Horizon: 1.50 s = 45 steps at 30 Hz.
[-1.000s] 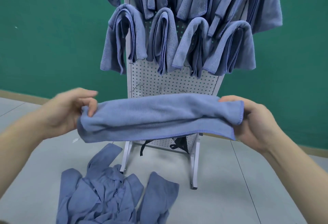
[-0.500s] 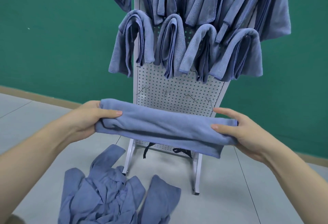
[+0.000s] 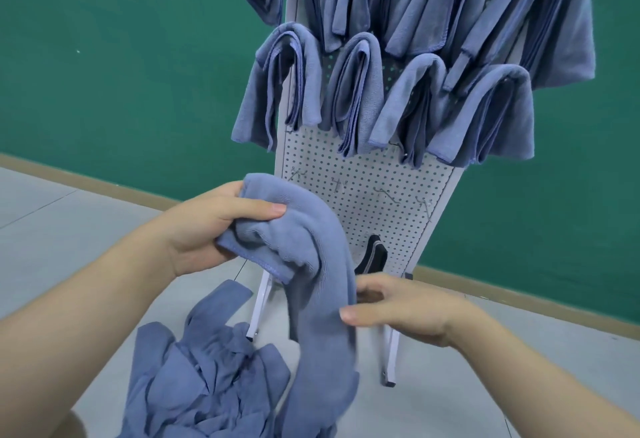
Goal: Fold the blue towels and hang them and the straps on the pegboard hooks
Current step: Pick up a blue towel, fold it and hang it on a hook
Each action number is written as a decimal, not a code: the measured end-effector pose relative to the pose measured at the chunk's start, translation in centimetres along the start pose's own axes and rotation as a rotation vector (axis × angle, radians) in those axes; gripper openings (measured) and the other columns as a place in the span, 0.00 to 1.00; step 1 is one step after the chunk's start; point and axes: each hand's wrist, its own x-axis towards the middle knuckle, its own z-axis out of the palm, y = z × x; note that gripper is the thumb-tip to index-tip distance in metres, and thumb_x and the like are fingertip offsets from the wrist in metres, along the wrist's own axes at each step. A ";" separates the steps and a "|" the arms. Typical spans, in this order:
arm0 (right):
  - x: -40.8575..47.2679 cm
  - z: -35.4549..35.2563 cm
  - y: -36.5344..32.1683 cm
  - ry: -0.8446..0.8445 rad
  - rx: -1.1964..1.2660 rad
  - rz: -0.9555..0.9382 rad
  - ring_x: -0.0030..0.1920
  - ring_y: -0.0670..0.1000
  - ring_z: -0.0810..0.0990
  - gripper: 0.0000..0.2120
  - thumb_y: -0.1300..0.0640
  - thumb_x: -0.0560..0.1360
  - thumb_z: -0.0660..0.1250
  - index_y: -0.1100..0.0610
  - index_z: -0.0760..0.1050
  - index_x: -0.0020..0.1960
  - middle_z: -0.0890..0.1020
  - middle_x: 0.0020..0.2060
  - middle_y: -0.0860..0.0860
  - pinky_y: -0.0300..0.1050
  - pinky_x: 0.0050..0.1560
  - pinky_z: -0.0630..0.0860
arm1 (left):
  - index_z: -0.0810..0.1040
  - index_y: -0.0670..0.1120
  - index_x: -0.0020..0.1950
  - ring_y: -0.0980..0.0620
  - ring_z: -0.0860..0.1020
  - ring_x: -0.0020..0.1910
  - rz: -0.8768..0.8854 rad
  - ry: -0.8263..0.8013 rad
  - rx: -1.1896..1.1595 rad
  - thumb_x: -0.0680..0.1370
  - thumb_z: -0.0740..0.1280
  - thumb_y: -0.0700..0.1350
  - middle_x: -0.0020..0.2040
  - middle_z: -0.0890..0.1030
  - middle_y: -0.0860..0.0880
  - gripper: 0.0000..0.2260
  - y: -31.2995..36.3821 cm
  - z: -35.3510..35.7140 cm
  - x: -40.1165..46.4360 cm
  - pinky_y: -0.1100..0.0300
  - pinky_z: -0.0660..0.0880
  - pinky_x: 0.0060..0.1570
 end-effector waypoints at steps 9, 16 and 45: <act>3.4 3.1 -2.3 0.218 0.004 -0.282 0.72 0.45 0.75 0.38 0.54 0.71 0.80 0.48 0.67 0.77 0.79 0.70 0.45 0.50 0.75 0.68 | 0.87 0.44 0.44 0.47 0.86 0.42 0.019 0.017 0.007 0.70 0.68 0.39 0.45 0.86 0.41 0.09 0.7 -1.9 -1.3 0.57 0.82 0.40; 3.8 5.1 -3.5 0.118 0.004 -0.210 0.61 0.54 0.85 0.18 0.53 0.75 0.75 0.58 0.82 0.62 0.87 0.57 0.52 0.57 0.66 0.79 | 0.85 0.41 0.47 0.46 0.85 0.44 -0.007 0.054 0.056 0.70 0.69 0.41 0.47 0.85 0.40 0.09 0.9 -2.7 -1.8 0.56 0.83 0.41; 11.1 -7.0 -12.6 0.424 0.143 -0.152 0.32 0.47 0.82 0.12 0.52 0.84 0.66 0.59 0.83 0.52 0.85 0.35 0.52 0.43 0.41 0.80 | 0.81 0.40 0.59 0.54 0.86 0.43 0.063 0.490 -0.275 0.81 0.70 0.42 0.51 0.86 0.46 0.09 4.6 -12.4 9.6 0.65 0.83 0.43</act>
